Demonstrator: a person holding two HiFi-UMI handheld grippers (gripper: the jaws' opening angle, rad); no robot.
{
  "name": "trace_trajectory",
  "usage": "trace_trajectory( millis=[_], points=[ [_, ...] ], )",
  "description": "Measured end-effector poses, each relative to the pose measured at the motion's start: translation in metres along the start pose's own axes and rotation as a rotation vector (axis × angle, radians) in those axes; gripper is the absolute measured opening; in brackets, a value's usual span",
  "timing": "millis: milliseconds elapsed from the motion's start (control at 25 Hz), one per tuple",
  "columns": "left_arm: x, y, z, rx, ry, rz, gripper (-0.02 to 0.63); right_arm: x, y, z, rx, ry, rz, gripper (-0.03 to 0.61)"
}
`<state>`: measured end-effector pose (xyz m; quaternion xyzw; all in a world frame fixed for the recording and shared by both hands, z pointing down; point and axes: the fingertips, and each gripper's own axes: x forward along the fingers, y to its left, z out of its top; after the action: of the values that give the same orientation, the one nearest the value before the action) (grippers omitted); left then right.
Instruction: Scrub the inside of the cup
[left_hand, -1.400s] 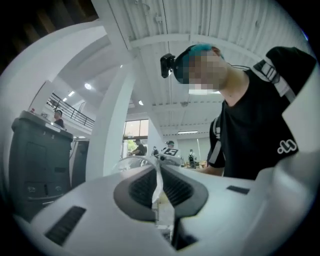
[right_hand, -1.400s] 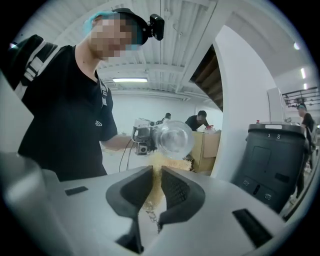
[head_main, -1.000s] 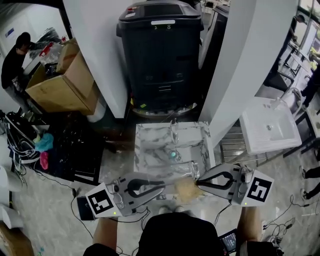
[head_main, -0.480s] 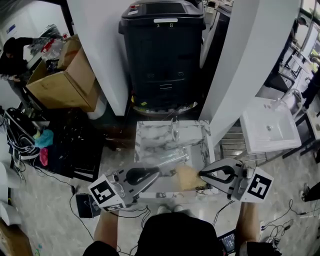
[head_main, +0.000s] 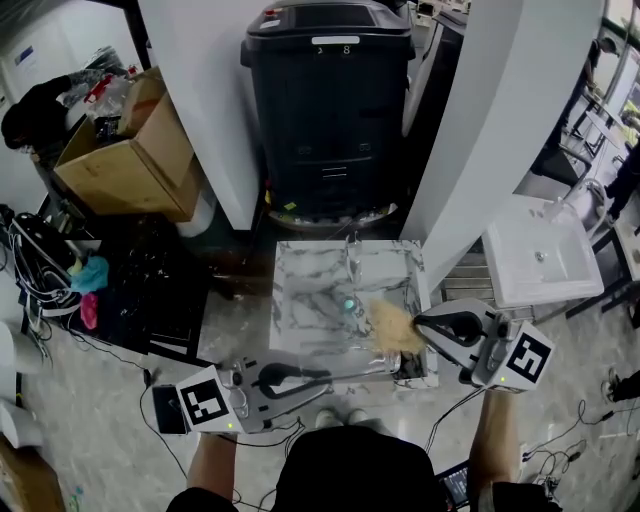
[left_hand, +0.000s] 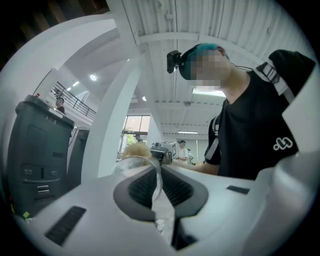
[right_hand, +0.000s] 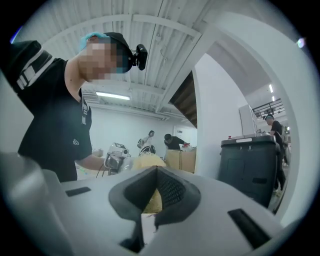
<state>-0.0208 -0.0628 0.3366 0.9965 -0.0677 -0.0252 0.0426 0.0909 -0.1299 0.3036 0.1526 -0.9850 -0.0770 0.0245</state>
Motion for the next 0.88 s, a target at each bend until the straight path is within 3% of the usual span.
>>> trace_trajectory(
  millis=[240,400,720,880],
  points=[
    [-0.012,0.003,0.028,0.004,-0.104,0.015,0.028,-0.008,-0.002,0.001,0.064,-0.058,-0.012,0.008],
    [-0.020,0.027,0.036,0.025,-0.172,0.093,0.028,-0.011,0.005,0.002,0.078,-0.092,-0.007,0.008],
    [-0.018,0.048,0.019,0.017,-0.122,0.187,0.028,-0.008,0.013,0.000,0.090,-0.108,-0.028,0.009],
    [-0.010,0.046,0.015,0.026,-0.095,0.223,0.028,-0.007,0.005,-0.002,0.082,-0.106,-0.117,0.008]
  ],
)
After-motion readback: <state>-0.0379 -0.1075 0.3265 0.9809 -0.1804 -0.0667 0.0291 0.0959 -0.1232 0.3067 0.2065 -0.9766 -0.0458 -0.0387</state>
